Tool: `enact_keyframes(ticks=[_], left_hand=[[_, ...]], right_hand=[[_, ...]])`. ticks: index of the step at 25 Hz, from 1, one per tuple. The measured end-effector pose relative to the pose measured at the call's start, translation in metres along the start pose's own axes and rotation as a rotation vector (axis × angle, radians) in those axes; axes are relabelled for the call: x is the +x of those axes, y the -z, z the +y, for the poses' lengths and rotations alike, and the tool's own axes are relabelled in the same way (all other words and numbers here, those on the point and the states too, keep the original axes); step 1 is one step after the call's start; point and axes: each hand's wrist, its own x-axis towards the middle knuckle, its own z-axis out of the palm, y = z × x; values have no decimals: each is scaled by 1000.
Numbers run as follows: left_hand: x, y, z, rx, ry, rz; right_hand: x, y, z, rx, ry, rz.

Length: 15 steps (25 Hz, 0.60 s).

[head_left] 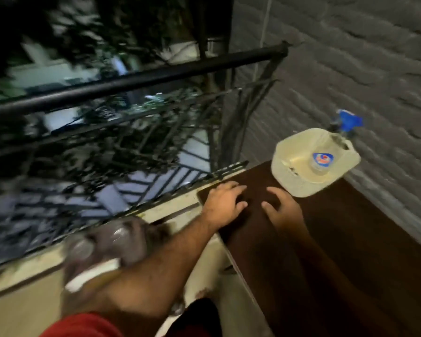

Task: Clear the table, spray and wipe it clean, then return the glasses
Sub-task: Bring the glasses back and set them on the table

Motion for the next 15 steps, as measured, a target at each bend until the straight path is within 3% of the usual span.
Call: enact_keyframes(ticks=[7, 11, 15], left_hand=[[-202, 41, -160, -34, 518, 130], [-292, 68, -225, -7, 707, 182], [-352, 85, -301, -5, 851, 117]], right_hand=[[-54, -149, -119, 38, 222, -401], [-71, -232, -185, 8, 307, -579], [-75, -312, -223, -108, 339, -722]])
